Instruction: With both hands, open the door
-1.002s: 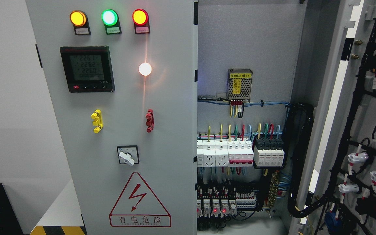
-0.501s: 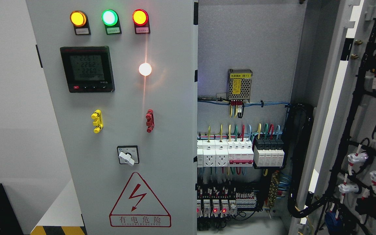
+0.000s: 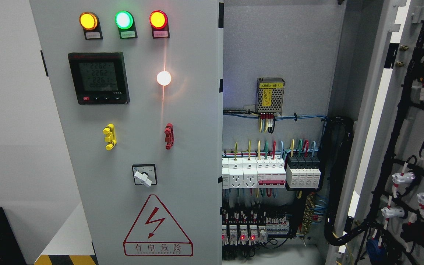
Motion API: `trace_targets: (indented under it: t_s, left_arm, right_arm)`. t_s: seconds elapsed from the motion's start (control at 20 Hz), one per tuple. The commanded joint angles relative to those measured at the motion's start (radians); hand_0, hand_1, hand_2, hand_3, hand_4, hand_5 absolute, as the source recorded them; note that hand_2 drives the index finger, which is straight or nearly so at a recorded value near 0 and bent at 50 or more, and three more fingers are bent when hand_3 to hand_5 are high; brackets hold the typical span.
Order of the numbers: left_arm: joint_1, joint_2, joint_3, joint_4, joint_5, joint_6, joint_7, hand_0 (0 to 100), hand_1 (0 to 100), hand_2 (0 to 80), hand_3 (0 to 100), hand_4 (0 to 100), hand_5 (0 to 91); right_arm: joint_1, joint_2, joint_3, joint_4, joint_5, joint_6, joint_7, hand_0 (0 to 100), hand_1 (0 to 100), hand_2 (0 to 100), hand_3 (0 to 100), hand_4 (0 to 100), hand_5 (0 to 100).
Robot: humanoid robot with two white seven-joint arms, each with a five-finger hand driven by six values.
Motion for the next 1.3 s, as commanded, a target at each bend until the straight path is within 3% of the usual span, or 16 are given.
trace_targets:
  t_s: [0.0, 0.2, 0.45, 0.7, 0.95, 1.1, 1.25]
  left_arm:
    - [0.020, -0.231, 0.036, 0.598, -0.013, -0.019, -0.003, 0, 0, 0.0, 0, 0, 0.0]
    - [0.017, -0.310, 0.067, 0.770, -0.028, -0.016, -0.003, 0, 0, 0.0, 0, 0, 0.0]
    - [0.014, -0.420, 0.082, 1.000, -0.264, -0.016, -0.003, 0, 0, 0.0, 0, 0, 0.0]
    - [0.003, -0.469, 0.183, 1.077, -0.385, -0.007, -0.005, 0, 0, 0.0, 0, 0, 0.0]
    - [-0.061, -0.560, 0.405, 1.240, -0.669, -0.002, -0.010, 0, 0, 0.0, 0, 0, 0.0]
    - [-0.084, -0.572, 0.539, 1.271, -0.795, -0.001, -0.010, 0, 0, 0.0, 0, 0, 0.0]
    - [-0.084, -0.580, 0.637, 1.272, -0.940, -0.001, -0.010, 0, 0, 0.0, 0, 0, 0.0]
  right_arm:
    - [0.000, -0.018, -0.001, -0.002, -0.002, 0.000, 0.000, 19, 0, 0, 0, 0, 0]
    - [0.000, -0.016, -0.001, -0.002, -0.003, -0.001, 0.004, 19, 0, 0, 0, 0, 0]
    - [0.000, -0.018, -0.001, -0.002, -0.002, -0.033, 0.005, 19, 0, 0, 0, 0, 0]
    - [0.001, -0.018, 0.002, 0.000, 0.003, -0.033, 0.014, 19, 0, 0, 0, 0, 0]
    - [0.011, -0.014, 0.003, 0.006, 0.004, -0.033, 0.015, 19, 0, 0, 0, 0, 0]
    - [0.015, -0.005, 0.011, 0.006, 0.006, -0.027, 0.005, 19, 0, 0, 0, 0, 0]
    - [0.015, -0.021, 0.000, 0.003, 0.003, -0.032, 0.015, 19, 0, 0, 0, 0, 0]
